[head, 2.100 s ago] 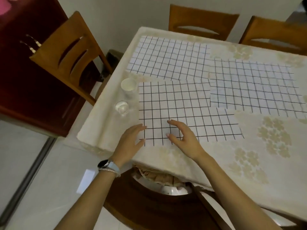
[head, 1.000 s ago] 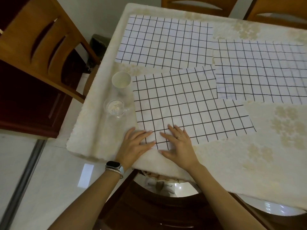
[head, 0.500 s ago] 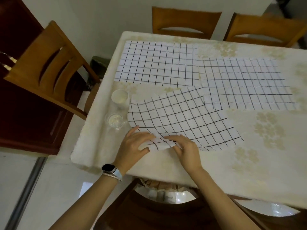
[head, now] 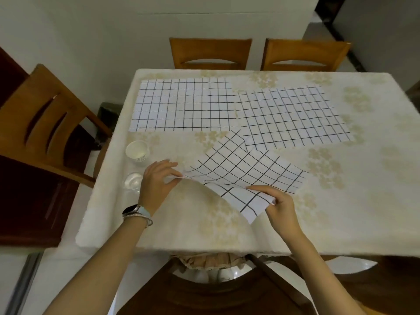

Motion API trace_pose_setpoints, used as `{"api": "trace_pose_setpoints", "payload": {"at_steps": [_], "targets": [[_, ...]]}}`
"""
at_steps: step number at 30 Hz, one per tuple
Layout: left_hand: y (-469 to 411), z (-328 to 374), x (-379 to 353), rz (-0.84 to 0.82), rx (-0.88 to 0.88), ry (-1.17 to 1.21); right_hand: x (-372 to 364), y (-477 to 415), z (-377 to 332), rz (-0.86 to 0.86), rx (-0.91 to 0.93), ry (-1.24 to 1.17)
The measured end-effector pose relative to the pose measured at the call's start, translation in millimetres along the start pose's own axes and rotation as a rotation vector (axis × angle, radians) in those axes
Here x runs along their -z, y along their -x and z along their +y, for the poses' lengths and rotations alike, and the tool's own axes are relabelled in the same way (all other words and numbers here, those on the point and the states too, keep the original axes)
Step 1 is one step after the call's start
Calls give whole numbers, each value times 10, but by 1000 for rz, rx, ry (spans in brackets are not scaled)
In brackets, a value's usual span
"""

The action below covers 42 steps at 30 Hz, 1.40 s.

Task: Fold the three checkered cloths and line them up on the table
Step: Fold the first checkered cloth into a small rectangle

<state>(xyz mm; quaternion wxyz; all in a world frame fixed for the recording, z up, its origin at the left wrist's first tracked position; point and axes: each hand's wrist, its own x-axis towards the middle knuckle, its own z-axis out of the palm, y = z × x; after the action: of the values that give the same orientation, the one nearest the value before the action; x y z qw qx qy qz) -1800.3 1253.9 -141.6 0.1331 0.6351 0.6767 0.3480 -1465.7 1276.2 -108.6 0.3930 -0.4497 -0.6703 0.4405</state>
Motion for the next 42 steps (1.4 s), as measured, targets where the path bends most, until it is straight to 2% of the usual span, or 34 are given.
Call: {"api": "trace_pose_setpoints", "payload": {"at_steps": [8, 14, 18, 25, 28, 34, 42], "targets": [[-102, 252, -55, 2, 30, 83, 288, 197, 148, 131, -91, -13], [-105, 479, 138, -42, 132, 314, 367, 247, 103, 202, -78, 6], [61, 535, 307, -22, 143, 313, 278, 201, 144, 264, -223, -63], [355, 453, 376, -91, 229, 367, 174, 288, 245, 263, -329, -106], [422, 322, 276, -88, 338, 417, 196, 349, 310, 270, -396, -99], [348, 243, -103, -95, 519, 451, 253, 388, 556, 261, -533, 57], [199, -2, -692, -172, 622, 265, 234, 358, 920, 202, -688, 329]]}}
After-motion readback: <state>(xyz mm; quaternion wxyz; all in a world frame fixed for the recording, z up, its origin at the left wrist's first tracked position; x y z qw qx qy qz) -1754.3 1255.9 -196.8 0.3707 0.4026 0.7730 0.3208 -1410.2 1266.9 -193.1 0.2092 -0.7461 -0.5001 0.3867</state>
